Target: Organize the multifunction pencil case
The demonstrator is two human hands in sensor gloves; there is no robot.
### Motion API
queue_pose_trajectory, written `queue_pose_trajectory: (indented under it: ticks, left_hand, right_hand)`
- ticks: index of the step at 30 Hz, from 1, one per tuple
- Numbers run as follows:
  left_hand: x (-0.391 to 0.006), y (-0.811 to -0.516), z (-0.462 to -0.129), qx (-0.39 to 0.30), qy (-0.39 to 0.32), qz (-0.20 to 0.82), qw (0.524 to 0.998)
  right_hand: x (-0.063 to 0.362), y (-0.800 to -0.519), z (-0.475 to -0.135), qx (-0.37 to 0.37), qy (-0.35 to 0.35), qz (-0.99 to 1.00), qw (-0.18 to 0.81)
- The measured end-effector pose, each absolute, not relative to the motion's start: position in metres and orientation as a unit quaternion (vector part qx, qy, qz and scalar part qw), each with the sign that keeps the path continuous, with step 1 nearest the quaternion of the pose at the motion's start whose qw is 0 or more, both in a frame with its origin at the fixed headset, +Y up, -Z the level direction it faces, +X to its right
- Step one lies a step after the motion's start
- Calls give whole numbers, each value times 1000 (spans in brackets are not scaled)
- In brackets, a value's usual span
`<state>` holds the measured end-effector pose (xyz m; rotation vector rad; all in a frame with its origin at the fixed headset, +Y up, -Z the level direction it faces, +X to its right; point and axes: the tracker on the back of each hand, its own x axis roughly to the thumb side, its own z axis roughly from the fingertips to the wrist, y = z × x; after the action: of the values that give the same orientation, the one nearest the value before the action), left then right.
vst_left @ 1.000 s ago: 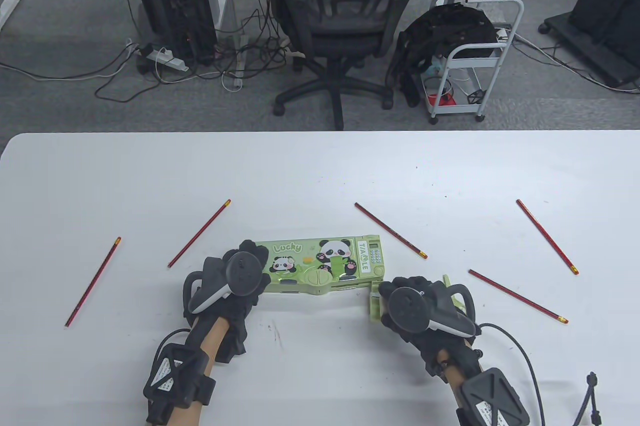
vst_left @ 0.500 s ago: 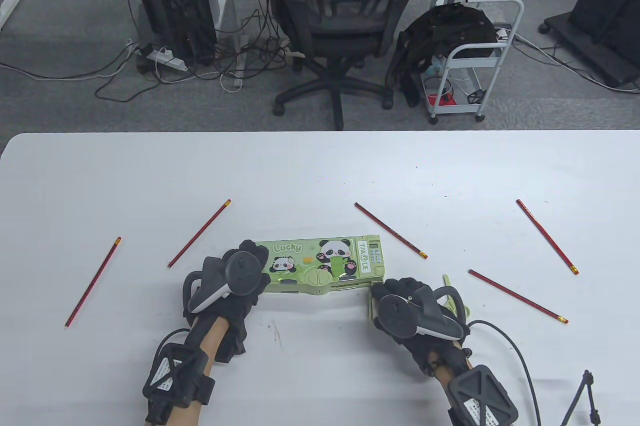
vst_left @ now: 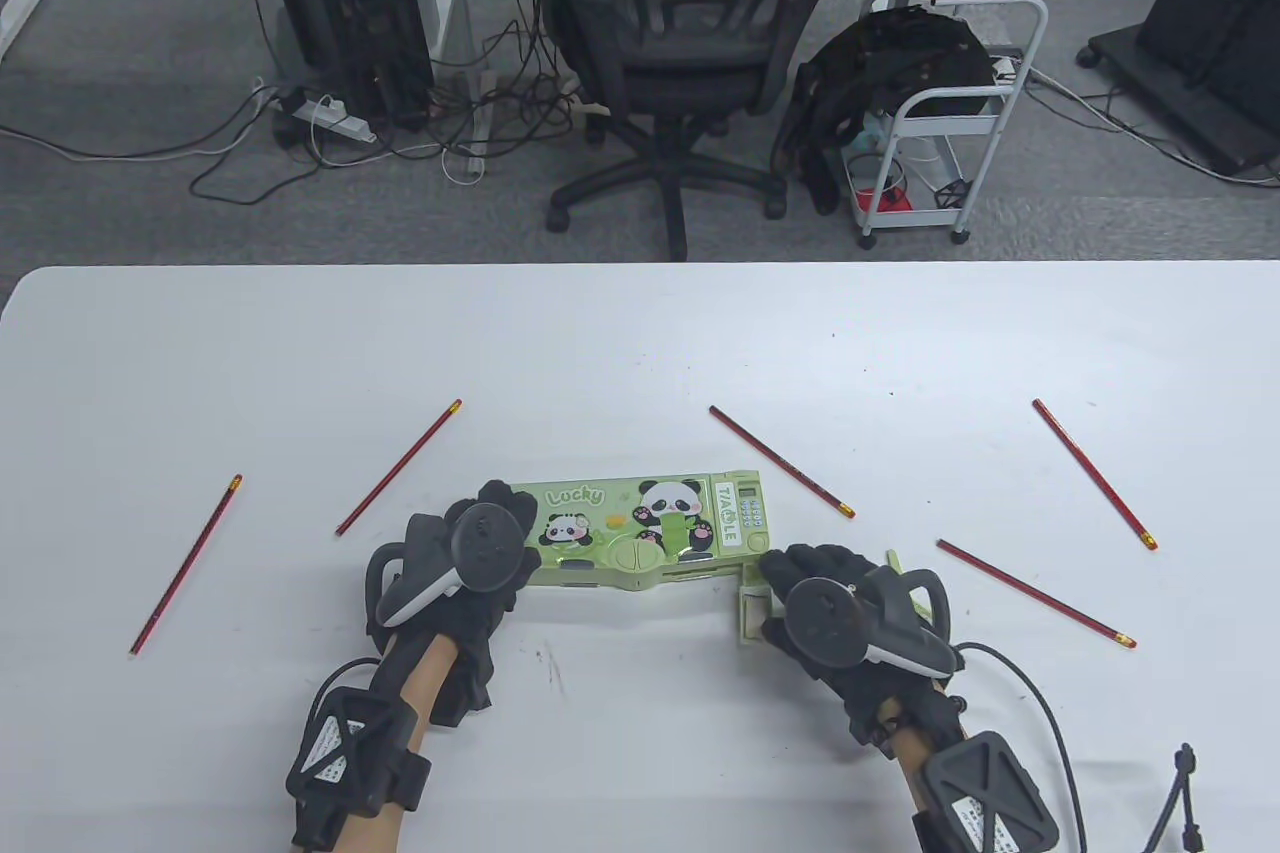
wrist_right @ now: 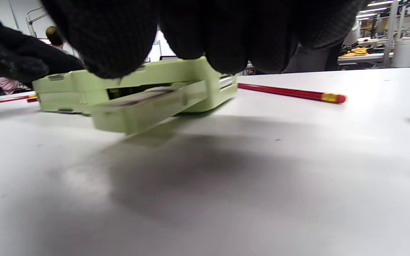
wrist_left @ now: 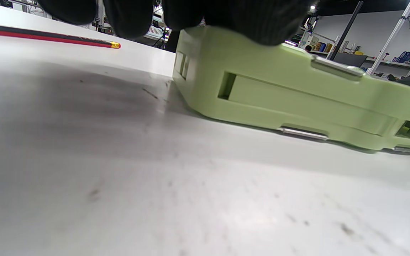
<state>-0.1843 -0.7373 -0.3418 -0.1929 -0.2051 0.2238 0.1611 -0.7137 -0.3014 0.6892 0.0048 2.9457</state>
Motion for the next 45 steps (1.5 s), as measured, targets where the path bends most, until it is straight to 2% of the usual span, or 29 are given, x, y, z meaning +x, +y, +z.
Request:
queue_pose_trajectory:
  ticks: [8,27,37,45]
  left_hand:
    - [-185,-737,-342,-98,-101,113,984]
    - [-185,-737,-342,-99,-102,113,983]
    - [-185,-737,-343,-100,-102,116,983]
    - [-185,-737,-343,-100,-102,121,982]
  right_hand:
    - [182,-733,-317,201,60,977,37]
    - [117,-737,-340,185,57,981,-26]
    - [102,-740,-355,138,83,987,-3]
    - [94,-738,-358,94,57,994,10]
